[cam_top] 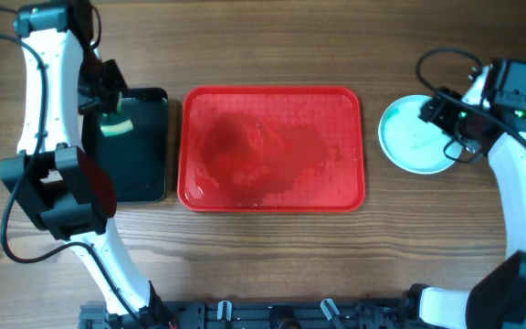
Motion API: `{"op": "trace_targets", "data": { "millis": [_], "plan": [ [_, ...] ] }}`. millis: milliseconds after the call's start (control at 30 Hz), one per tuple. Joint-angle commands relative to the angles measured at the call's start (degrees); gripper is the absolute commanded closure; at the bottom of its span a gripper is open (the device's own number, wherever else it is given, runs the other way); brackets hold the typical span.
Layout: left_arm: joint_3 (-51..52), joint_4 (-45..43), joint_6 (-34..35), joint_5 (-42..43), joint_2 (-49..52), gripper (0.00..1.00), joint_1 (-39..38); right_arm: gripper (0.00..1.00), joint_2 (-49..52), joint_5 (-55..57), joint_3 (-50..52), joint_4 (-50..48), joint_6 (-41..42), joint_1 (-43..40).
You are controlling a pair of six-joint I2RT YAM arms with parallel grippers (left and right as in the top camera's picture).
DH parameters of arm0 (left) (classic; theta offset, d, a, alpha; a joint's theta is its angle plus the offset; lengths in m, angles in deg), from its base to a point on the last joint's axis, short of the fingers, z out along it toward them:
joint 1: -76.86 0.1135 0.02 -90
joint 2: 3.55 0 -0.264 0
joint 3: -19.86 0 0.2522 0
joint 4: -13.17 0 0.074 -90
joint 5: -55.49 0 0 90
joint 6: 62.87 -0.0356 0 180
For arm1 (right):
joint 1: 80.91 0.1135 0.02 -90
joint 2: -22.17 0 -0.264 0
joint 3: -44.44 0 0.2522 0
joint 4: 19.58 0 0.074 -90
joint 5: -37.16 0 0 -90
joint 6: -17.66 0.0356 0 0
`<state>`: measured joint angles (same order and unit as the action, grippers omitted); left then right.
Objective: Clean dirty plates on tray and stack at the side
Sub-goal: 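Lower the sponge into the black tray with the left gripper and release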
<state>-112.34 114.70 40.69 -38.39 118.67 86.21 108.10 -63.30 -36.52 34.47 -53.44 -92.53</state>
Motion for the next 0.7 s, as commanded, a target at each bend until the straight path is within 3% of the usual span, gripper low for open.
{"op": "trace_targets", "data": {
  "millis": [0,167,267,333,400,467,667],
  "plan": [
    [7.61,-2.93,-5.29,-0.74,-0.61,0.96,0.42,0.19,-0.74,-2.08,-0.76,0.76,-2.45,5.18],
    [22.18,-17.68,-5.84,-0.72,-0.61,0.96,0.42,0.18,-0.74,-2.10,-0.76,-0.52,-4.90,10.40],
    [25.57,-21.14,-5.77,-0.72,-0.61,0.96,0.42,0.17,-0.74,-2.08,-0.76,0.00,-5.51,11.56],
    [25.53,-21.18,-5.64,-0.72,-0.63,0.64,0.42,0.17,-0.74,-2.10,-0.79,-0.09,-5.49,11.67],
    [25.42,-20.96,-5.62,-0.72,-0.74,0.14,0.42,0.17,-0.76,-2.10,-0.79,-0.13,-5.38,11.67],
    [24.85,-20.46,-5.49,-0.70,-1.25,0.09,0.42,0.18,-0.76,-2.49,-0.83,-0.11,-5.27,11.72],
    [16.50,-13.16,-4.09,0.31,-7.63,0.09,-0.07,0.19,-1.14,-6.23,-3.54,2.43,-6.88,11.78]
  ]
}}
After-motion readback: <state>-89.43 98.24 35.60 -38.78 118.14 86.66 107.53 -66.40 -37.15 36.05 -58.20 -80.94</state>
